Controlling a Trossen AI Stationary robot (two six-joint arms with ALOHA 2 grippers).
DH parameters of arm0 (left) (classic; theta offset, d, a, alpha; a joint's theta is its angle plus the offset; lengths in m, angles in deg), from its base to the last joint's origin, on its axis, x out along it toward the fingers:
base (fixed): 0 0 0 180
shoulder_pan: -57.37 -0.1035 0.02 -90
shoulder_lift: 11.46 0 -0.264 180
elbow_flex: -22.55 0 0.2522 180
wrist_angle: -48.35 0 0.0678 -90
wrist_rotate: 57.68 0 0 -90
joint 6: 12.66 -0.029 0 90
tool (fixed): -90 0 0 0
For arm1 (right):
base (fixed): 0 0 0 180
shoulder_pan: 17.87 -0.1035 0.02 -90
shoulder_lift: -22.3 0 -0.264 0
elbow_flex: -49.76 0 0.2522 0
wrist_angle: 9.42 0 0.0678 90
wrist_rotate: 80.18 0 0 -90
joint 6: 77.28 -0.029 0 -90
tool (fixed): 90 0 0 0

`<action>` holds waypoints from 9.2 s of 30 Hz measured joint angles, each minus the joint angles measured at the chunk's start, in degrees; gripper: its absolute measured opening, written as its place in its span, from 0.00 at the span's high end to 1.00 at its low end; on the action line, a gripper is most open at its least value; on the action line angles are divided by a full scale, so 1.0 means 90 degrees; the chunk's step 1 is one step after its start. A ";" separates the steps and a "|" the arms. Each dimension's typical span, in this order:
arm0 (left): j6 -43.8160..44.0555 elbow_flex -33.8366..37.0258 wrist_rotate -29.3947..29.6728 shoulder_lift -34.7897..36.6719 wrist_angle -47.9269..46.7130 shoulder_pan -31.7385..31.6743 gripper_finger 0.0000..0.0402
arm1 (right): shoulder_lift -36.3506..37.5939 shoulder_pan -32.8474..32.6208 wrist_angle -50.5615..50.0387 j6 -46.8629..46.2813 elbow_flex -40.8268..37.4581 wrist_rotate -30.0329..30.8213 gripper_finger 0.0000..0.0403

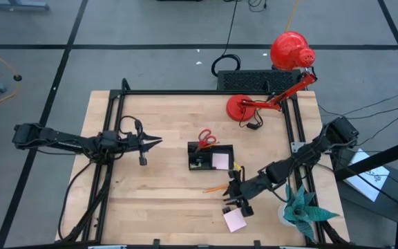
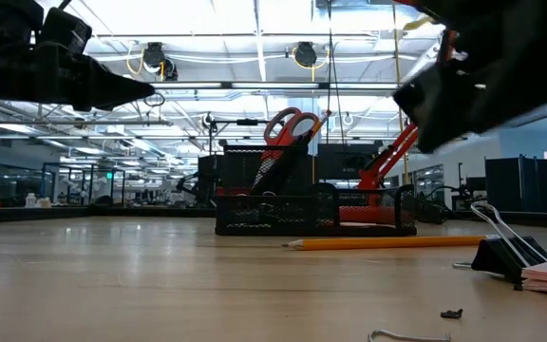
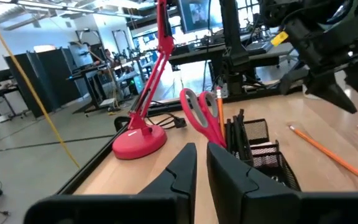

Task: Pick and place office supplies into organizer
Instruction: Put the binder clip into the bottom left compartment of the desk organizer, then put the sticky note into the desk organizer

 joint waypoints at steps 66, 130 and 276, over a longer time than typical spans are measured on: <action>-0.0106 0.0000 -0.0066 -0.0002 -0.0124 0.0000 0.88 | -0.1231 -0.0038 0.2214 -0.0142 -0.0693 -0.0678 0.76; -0.0229 0.0002 0.0030 -0.0001 -0.0211 0.0000 0.88 | -0.1692 0.1608 0.2519 0.2815 0.0313 0.2668 1.00; -0.0135 0.0002 0.0095 0.0000 -0.0561 -0.0005 0.88 | -0.2588 -0.2435 -0.3800 0.0171 0.2754 0.4693 1.00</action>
